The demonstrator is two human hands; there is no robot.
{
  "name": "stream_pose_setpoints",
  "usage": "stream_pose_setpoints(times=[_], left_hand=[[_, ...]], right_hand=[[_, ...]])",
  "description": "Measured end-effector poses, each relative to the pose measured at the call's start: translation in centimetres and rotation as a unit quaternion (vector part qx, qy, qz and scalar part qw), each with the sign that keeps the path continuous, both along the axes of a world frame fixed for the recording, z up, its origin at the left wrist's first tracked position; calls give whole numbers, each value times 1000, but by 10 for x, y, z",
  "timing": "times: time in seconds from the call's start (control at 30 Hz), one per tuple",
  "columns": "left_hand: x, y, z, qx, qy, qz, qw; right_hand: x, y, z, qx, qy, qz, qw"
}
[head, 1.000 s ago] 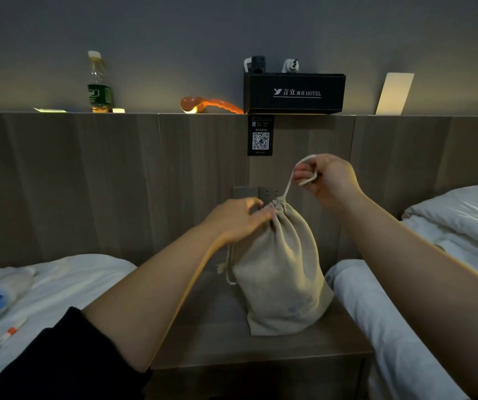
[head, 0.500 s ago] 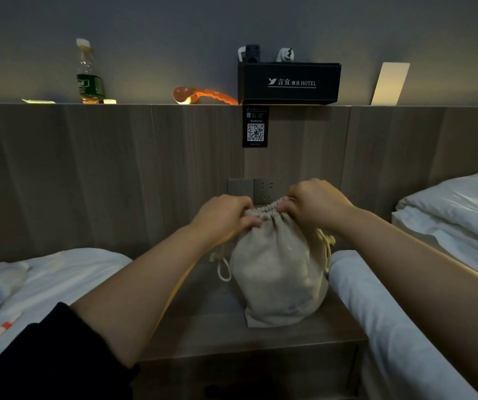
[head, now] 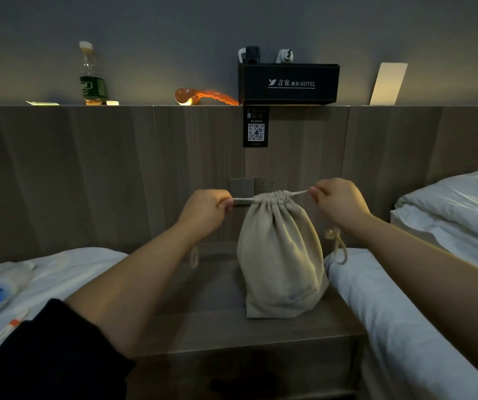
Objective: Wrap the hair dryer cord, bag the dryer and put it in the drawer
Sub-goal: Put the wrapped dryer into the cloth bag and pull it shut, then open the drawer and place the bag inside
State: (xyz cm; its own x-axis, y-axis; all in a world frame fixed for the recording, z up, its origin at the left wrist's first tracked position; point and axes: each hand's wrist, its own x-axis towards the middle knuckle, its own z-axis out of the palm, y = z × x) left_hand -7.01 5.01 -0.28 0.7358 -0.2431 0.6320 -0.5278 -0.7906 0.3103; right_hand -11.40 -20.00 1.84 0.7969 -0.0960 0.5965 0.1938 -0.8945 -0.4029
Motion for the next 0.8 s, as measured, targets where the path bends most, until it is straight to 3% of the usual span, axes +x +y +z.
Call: stream_pose_setpoints(times=[0.07, 0.17, 0.23, 0.3, 0.33, 0.43, 0.5, 0.57, 0.67, 0.73, 0.8], left_hand=[[-1, -8, -6, -125, 79, -23, 989], [-8, -31, -21, -355, 241, -95, 898], [-9, -39, -31, -395, 290, -96, 867], [-13, -44, -37, -417, 310, -90, 850], [-13, -47, -41, -432, 325, -89, 836], [-17, -56, -49, -472, 387, -80, 788], [-17, -61, -55, -482, 423, -70, 765], [-17, -62, -59, -477, 455, -59, 749], [-17, -61, -66, -449, 476, -53, 755], [-15, -60, -76, -395, 484, -25, 780], [-15, -57, -89, -343, 490, -5, 802]], right_hand=[[-1, 2, -5, 32, 1, 13, 999], [-1, 7, -7, 212, 29, 114, 970], [-4, 9, -6, 356, 57, 179, 915], [-6, 12, -11, 407, 91, 171, 892], [-5, 13, -17, 372, 100, 129, 914], [-2, 16, -39, 144, 69, -4, 987], [-11, 21, -49, 56, 8, 29, 998], [-25, 24, -54, -56, -18, 149, 987], [-31, 23, -70, -279, 118, 174, 937], [-25, 14, -82, -309, 247, 146, 907], [-21, 9, -88, -302, 312, 153, 888]])
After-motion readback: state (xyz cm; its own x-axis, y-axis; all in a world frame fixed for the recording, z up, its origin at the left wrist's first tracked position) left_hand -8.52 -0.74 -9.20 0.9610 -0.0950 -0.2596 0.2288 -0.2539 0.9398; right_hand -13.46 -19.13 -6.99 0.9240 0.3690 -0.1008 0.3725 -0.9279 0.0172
